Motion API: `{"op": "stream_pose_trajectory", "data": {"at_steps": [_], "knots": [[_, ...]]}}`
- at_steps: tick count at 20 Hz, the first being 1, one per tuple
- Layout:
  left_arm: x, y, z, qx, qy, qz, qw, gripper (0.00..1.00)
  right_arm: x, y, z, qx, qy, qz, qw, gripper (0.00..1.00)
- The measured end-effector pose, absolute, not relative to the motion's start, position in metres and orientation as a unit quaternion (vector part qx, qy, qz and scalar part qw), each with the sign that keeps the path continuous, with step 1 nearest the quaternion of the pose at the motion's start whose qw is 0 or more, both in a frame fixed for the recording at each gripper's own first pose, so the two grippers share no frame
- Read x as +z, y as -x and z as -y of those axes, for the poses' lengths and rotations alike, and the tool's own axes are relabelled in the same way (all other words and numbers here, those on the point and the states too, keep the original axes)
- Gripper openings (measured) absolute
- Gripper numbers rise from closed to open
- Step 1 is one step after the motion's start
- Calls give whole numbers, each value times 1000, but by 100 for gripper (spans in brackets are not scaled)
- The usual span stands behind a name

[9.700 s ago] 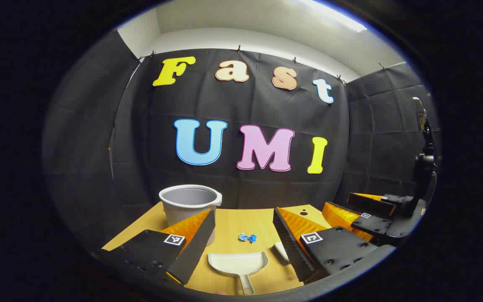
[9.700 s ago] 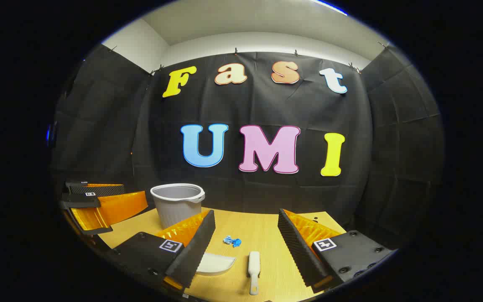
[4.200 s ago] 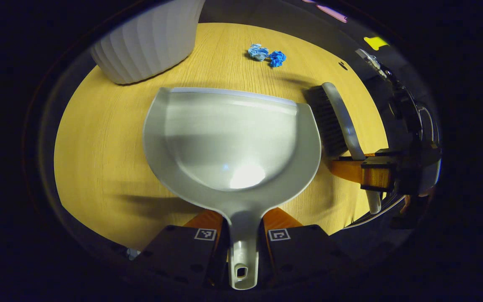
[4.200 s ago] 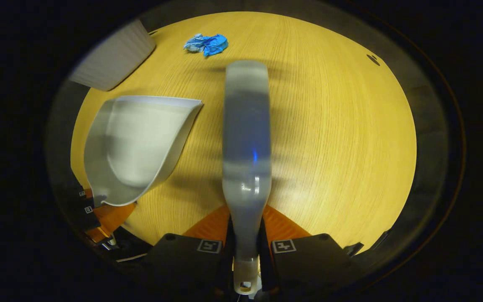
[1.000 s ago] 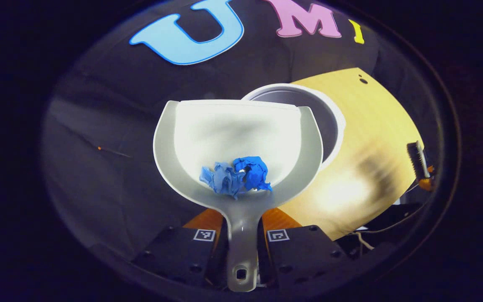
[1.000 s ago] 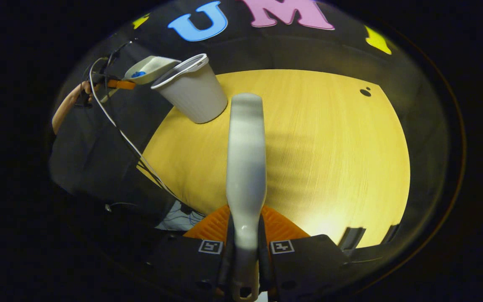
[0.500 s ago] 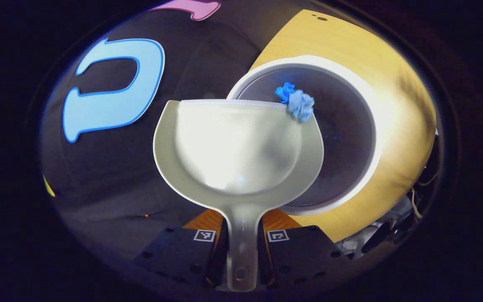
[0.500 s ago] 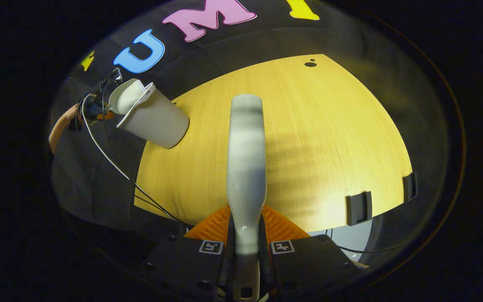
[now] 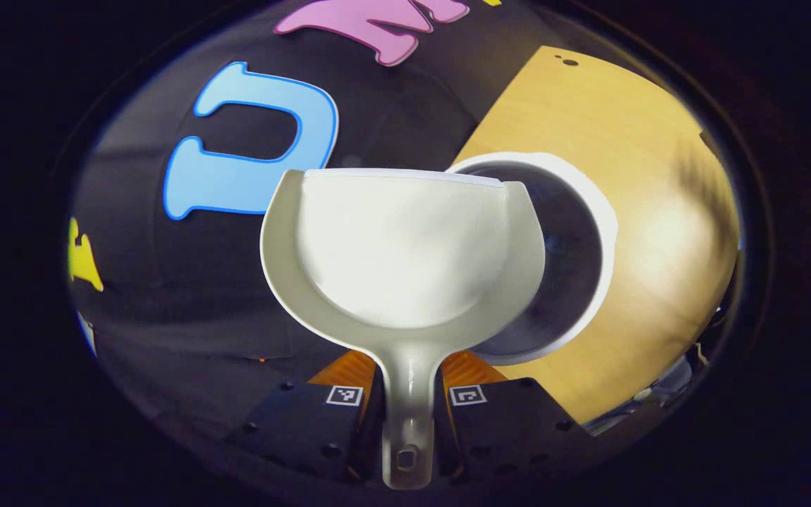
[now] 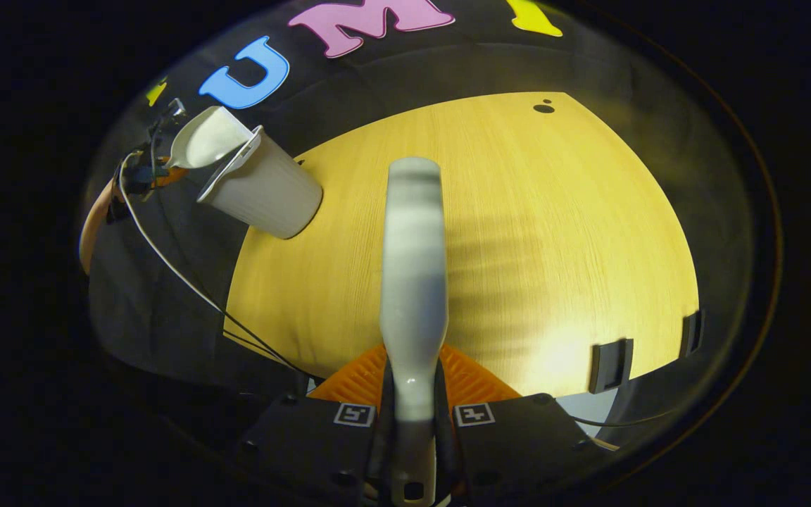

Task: Pick up the small broom and dustpan from the desktop, sweep the trash into the dustpan with the broom, and then empty the trash into the garbage bin.

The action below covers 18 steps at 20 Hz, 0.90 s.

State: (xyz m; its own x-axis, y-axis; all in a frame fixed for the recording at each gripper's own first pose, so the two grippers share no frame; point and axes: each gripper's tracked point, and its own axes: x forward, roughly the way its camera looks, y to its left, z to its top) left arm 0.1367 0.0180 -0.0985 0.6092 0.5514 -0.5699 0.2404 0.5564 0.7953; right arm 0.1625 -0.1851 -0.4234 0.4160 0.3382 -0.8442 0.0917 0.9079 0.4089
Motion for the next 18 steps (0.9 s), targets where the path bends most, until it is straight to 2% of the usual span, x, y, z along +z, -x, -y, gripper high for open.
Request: {"op": "stream_pose_trajectory", "data": {"at_steps": [5,9,12,18], "knots": [[-99,-139,-18,66,-345,-347,869,28,-421,-186,177,91,-190,-539,815,27],[-142,-145,-3,-8,-203,-356,912,28,-428,-199,178,93,-170,-545,816,27],[-191,-145,5,-40,-134,-384,913,28,-438,-205,186,83,-157,-552,815,27],[-216,-117,9,-88,-44,-470,877,29,-472,-194,193,82,-131,-594,789,27]]}}
